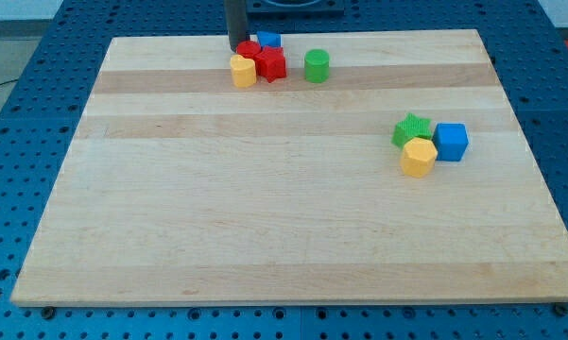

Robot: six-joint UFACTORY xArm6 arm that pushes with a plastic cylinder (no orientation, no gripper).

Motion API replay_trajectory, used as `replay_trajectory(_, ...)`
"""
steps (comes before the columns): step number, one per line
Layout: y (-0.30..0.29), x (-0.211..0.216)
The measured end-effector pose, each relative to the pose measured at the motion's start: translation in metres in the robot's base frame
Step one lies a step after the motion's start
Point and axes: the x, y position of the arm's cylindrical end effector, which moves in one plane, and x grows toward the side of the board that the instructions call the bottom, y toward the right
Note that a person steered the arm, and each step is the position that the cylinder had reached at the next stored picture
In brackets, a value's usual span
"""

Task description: Separate the yellow hexagon from the green star and blue cube

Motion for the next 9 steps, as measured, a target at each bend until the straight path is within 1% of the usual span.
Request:
replay_trajectory(1,-0.042,0.029)
replay_trajectory(2,-0.039,0.117)
replay_trajectory(3,0.061,0.144)
replay_trajectory(4,0.169,0.109)
replay_trajectory(5,0.275,0.125)
replay_trajectory(6,0.306,0.192)
replay_trajectory(7,0.304,0.264)
replay_trajectory(8,0.304,0.312)
replay_trajectory(9,0.341,0.267)
